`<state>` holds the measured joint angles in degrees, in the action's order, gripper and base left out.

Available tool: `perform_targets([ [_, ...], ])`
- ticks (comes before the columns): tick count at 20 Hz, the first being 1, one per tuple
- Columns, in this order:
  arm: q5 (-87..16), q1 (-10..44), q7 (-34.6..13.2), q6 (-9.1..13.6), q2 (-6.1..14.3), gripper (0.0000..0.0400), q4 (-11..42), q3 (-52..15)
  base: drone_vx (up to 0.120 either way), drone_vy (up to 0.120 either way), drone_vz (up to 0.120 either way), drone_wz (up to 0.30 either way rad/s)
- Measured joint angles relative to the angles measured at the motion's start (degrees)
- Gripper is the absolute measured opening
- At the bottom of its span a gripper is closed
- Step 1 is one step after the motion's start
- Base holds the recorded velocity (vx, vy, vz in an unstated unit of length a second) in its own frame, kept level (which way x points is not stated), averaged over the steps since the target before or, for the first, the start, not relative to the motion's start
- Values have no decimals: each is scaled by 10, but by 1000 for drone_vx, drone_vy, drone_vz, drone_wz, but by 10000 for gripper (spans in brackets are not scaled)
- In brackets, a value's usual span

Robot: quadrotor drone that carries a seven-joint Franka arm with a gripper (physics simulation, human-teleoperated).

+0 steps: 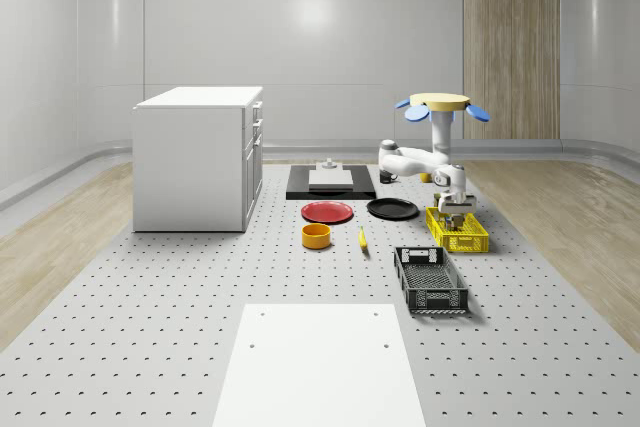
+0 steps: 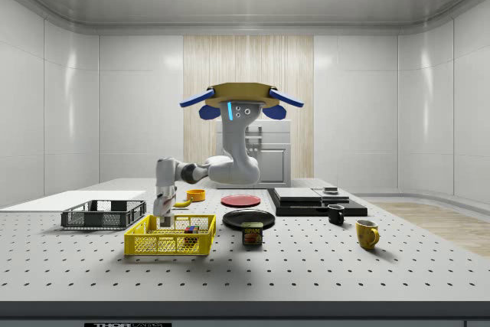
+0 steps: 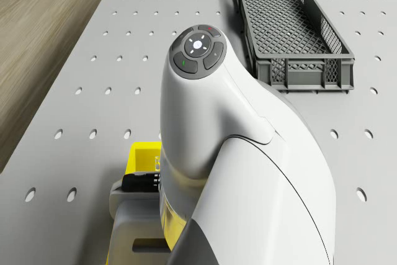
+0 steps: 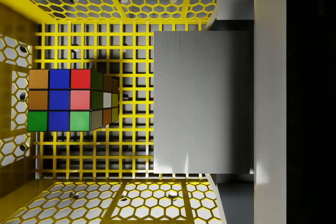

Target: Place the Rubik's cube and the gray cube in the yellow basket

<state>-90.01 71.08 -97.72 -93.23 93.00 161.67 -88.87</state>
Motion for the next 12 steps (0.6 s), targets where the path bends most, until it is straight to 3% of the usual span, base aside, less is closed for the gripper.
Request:
perform_targets([
  [12,-73,8,-3,-24,-1,250,-7,77,0,0,0,0],
])
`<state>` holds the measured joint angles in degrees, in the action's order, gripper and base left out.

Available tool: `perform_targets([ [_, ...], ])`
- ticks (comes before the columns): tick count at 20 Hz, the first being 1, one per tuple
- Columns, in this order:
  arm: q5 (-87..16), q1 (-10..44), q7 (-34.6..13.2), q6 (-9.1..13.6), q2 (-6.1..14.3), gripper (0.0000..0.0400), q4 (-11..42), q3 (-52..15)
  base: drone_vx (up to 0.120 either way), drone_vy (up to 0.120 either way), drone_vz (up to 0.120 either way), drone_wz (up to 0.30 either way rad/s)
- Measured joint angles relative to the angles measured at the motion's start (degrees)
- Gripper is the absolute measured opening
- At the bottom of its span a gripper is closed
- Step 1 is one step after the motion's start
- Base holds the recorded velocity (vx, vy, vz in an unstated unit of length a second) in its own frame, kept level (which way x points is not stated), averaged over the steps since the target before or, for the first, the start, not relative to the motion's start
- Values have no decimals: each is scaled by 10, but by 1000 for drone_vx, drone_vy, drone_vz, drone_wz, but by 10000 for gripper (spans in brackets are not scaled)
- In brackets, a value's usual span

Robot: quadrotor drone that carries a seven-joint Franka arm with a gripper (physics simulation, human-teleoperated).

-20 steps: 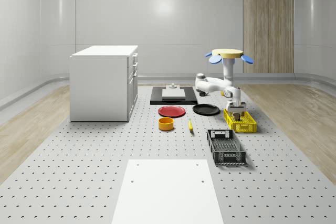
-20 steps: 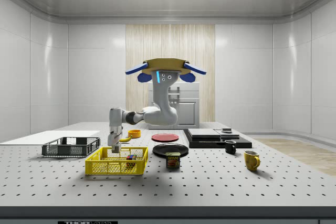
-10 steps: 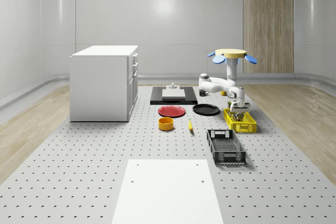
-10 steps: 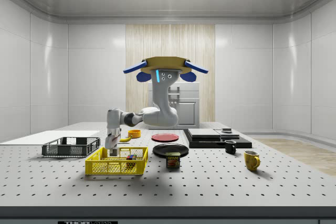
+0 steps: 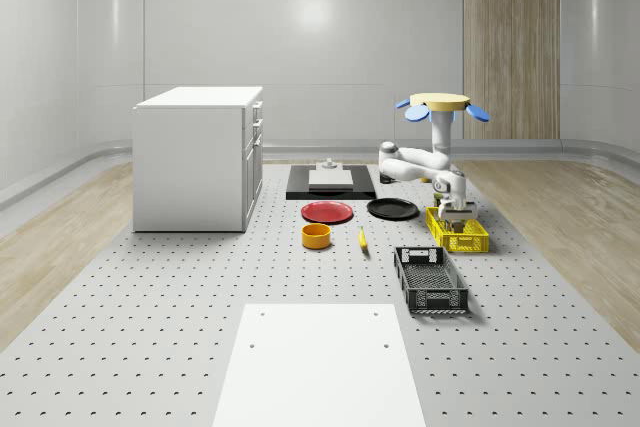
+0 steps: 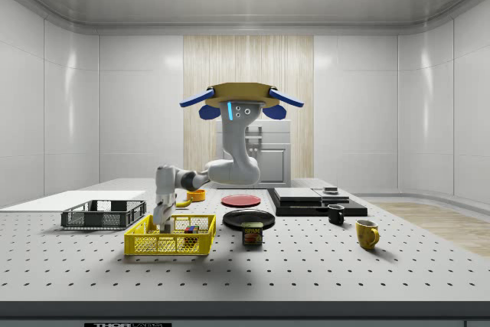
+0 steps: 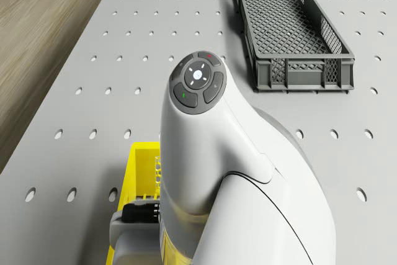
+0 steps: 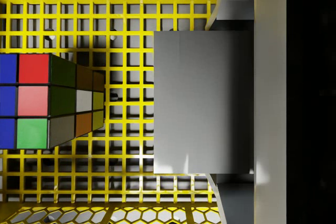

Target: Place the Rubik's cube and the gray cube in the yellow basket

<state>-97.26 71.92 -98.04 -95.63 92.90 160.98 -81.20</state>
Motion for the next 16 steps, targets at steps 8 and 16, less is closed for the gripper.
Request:
perform_targets([
  [8,-32,5,-1,-8,-4,349,-6,33,0,0,0,0],
  [16,6,-2,1,9,-7,393,1,-9,0,0,0,0],
])
